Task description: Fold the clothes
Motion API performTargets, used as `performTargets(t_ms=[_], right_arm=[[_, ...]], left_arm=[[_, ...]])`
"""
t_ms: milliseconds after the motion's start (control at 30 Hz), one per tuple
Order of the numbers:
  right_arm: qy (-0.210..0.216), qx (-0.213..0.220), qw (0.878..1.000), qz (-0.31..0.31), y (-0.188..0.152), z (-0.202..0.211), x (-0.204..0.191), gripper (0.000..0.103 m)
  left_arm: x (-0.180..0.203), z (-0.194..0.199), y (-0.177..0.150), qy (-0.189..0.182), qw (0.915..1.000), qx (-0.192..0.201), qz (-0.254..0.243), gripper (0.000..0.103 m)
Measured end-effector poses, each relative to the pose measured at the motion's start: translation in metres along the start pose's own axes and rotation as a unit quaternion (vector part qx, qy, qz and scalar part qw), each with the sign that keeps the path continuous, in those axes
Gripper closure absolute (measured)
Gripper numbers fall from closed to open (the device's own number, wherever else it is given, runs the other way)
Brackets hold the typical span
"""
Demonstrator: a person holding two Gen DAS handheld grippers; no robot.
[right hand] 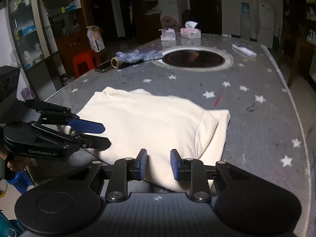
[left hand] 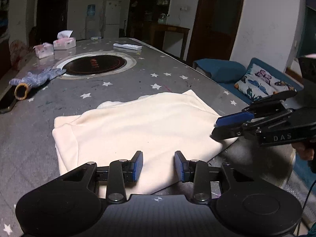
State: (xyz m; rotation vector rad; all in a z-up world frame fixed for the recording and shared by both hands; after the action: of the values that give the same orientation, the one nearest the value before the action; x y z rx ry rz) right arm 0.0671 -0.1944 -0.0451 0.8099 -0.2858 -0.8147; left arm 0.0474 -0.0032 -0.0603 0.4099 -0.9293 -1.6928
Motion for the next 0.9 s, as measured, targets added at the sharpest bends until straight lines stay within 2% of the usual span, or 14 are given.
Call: performTargets(t_ms=[100, 267, 400, 500, 733, 900], right_arm=[[-0.004, 0.005, 1.0, 0.005, 0.003, 0.003, -0.002, 0.076], [-0.01, 0.013, 1.0, 0.006, 0.007, 0.005, -0.008, 0.066], [-0.009, 0.021, 1.0, 0.015, 0.009, 0.009, -0.017, 0.057], [-0.005, 0.021, 1.0, 0.022, 0.009, 0.011, -0.025, 0.05], [-0.002, 0.033, 0.999, 0.032, 0.007, 0.018, -0.04, 0.036], [-0.003, 0.041, 0.998, 0.04, 0.005, 0.025, -0.05, 0.028]], left_arm=[[-0.003, 0.007, 0.001, 0.001, 0.9999, 0.002, 0.011, 0.064], [-0.012, 0.02, 0.0, 0.023, 0.9994, 0.009, 0.026, 0.057], [-0.02, 0.032, -0.001, 0.029, 0.9981, 0.017, 0.052, 0.047], [-0.02, 0.042, 0.0, 0.037, 0.9976, 0.026, 0.053, 0.037], [-0.019, 0.057, -0.003, 0.054, 0.9961, 0.038, 0.059, 0.025], [-0.02, 0.068, -0.004, 0.064, 0.9942, 0.051, 0.069, 0.009]])
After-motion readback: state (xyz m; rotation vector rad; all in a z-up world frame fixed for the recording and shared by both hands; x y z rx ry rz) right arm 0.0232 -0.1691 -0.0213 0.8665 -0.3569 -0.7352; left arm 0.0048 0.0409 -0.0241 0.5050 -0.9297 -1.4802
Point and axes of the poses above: each gripper's, at about its wrist camera, not at the fingertips, and z roughly against the way its jaws point, x to its right, y to its top, the point moved 7 cm from there along -z, roughly the way its jaws point, and after that the axes turned 3 degrees about z, right-handed, at the moved point
